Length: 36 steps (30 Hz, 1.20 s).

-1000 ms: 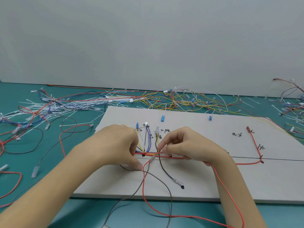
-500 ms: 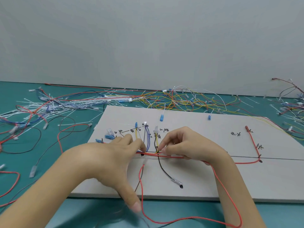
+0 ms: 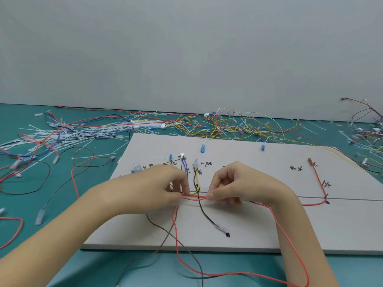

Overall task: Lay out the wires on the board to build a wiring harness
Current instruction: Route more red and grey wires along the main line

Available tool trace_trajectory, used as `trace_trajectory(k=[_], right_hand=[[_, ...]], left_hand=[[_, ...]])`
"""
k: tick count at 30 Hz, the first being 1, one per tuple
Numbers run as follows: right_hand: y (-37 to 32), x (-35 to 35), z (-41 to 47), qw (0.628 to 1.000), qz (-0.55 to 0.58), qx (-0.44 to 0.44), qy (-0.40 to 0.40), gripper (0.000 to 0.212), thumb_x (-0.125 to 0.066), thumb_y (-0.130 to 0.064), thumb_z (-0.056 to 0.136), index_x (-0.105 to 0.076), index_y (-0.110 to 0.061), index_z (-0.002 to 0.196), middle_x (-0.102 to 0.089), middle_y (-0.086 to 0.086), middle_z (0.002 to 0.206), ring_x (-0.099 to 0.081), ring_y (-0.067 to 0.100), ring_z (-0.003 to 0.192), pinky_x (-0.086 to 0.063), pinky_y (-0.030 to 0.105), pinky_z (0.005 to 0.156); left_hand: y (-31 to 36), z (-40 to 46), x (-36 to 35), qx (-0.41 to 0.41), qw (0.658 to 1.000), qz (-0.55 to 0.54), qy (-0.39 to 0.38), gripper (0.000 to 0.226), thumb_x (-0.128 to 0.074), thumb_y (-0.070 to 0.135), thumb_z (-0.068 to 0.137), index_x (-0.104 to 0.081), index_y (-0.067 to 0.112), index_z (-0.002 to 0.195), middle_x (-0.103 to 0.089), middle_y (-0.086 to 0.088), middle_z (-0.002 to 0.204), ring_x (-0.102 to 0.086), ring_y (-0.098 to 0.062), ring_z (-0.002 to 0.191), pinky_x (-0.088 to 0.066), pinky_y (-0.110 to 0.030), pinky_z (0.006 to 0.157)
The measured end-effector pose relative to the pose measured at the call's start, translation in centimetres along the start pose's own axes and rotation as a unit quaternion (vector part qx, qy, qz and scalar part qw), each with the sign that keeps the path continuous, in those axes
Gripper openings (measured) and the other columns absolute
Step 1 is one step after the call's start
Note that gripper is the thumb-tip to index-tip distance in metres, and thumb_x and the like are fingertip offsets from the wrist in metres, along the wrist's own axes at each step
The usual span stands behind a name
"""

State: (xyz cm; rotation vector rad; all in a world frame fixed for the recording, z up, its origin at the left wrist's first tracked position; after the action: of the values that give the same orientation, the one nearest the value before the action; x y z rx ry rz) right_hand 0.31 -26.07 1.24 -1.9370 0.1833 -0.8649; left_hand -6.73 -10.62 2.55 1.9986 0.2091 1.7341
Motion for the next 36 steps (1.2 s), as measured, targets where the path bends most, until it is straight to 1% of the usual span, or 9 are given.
trace_trajectory(k=[4, 10, 13, 16, 19, 22, 25, 29, 36], right_hand=[[0.2, 0.7, -0.5, 1.0, 0.018, 0.009, -0.002, 0.005, -0.073, -0.011, 0.083, -0.073, -0.007, 0.08, -0.057, -0.004, 0.053, -0.049, 0.011, 0.05, -0.039, 0.02, 0.043], [0.2, 2.5, -1.1, 0.995, 0.076, 0.056, 0.042, 0.008, -0.068, -0.011, 0.087, -0.074, -0.011, 0.082, -0.059, 0.0, 0.062, -0.053, 0.013, 0.059, -0.041, 0.02, 0.05], [0.2, 2.8, -1.4, 0.989, 0.127, 0.072, 0.029, 0.016, -0.064, -0.019, 0.086, -0.075, -0.01, 0.079, -0.062, 0.005, 0.068, -0.052, 0.016, 0.062, -0.041, 0.023, 0.054], [0.2, 2.8, -1.6, 0.982, 0.171, 0.086, 0.002, 0.025, -0.052, -0.011, 0.079, -0.077, -0.008, 0.083, -0.068, 0.01, 0.077, -0.058, 0.016, 0.067, -0.047, 0.023, 0.056], [0.7, 2.9, -1.8, 0.986, 0.145, 0.086, 0.015, 0.017, -0.067, 0.0, 0.078, -0.077, -0.01, 0.087, -0.07, 0.013, 0.082, -0.062, 0.018, 0.073, -0.05, 0.022, 0.06], [1.3, 3.2, -1.7, 0.989, 0.114, 0.059, 0.07, 0.004, -0.075, -0.011, 0.081, -0.074, -0.007, 0.079, -0.07, 0.014, 0.075, -0.062, 0.019, 0.065, -0.048, 0.023, 0.053], [1.7, 3.4, -1.6, 0.987, 0.099, 0.044, 0.119, 0.019, -0.069, -0.019, 0.088, -0.072, -0.006, 0.074, -0.071, 0.01, 0.074, -0.064, 0.018, 0.062, -0.047, 0.023, 0.046], [1.8, 3.9, -1.7, 0.981, 0.101, 0.039, 0.164, 0.019, -0.065, -0.015, 0.09, -0.073, -0.005, 0.076, -0.07, 0.003, 0.073, -0.061, 0.012, 0.059, -0.045, 0.022, 0.041], [1.7, 3.9, -1.2, 0.979, 0.079, 0.03, 0.187, 0.014, -0.069, -0.011, 0.087, -0.073, 0.0, 0.08, -0.067, 0.002, 0.065, -0.053, 0.007, 0.052, -0.037, 0.018, 0.038]], left_hand=[[0.5, 0.9, -1.0, -0.035, 0.998, 0.016, 0.04, 0.008, -0.062, 0.032, 0.09, -0.07, 0.03, 0.09, -0.054, 0.018, 0.08, -0.049, 0.005, 0.079, -0.04, -0.016, 0.076], [2.2, 1.3, -2.0, -0.094, 0.99, 0.021, 0.1, 0.012, -0.061, 0.029, 0.092, -0.072, 0.024, 0.095, -0.047, 0.017, 0.078, -0.045, 0.007, 0.074, -0.032, -0.008, 0.068], [2.8, 1.3, -2.3, -0.109, 0.987, 0.032, 0.116, 0.015, -0.059, 0.026, 0.093, -0.072, 0.021, 0.096, -0.048, 0.014, 0.08, -0.043, 0.0, 0.072, -0.034, -0.015, 0.069], [2.9, 1.5, -2.3, -0.113, 0.983, 0.035, 0.138, 0.014, -0.059, 0.025, 0.092, -0.072, 0.02, 0.095, -0.047, 0.012, 0.078, -0.04, -0.002, 0.07, -0.033, -0.018, 0.068], [3.1, 1.4, -2.2, -0.118, 0.98, 0.034, 0.155, 0.013, -0.06, 0.026, 0.092, -0.07, 0.02, 0.096, -0.046, 0.012, 0.076, -0.04, -0.004, 0.07, -0.031, -0.018, 0.067], [3.4, 1.4, -2.2, -0.123, 0.978, 0.016, 0.169, 0.012, -0.059, 0.026, 0.093, -0.068, 0.022, 0.1, -0.054, 0.01, 0.078, -0.043, -0.004, 0.071, -0.036, -0.018, 0.068], [4.0, 1.8, -2.5, -0.126, 0.978, 0.024, 0.165, 0.016, -0.055, 0.025, 0.095, -0.069, 0.02, 0.1, -0.051, 0.011, 0.08, -0.042, -0.004, 0.074, -0.036, -0.019, 0.07], [4.1, 2.2, -2.4, -0.122, 0.977, 0.033, 0.171, 0.019, -0.055, 0.025, 0.096, -0.071, 0.018, 0.102, -0.055, 0.007, 0.085, -0.051, -0.01, 0.082, -0.038, -0.021, 0.073], [3.0, 1.8, -2.6, -0.093, 0.983, -0.032, 0.154, 0.018, -0.068, 0.025, 0.085, -0.071, 0.023, 0.103, -0.064, 0.011, 0.08, -0.054, -0.001, 0.072, -0.046, -0.017, 0.071]])
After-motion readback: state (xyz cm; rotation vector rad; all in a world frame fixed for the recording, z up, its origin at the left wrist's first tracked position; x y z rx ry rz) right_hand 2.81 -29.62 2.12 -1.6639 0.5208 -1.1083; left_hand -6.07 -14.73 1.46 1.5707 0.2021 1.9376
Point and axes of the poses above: each hand's wrist, its own z-axis towards the middle knuckle, its own x-axis out of the back of the hand, y = z × x, the point moved 6 cm from there along z, towards the middle knuckle
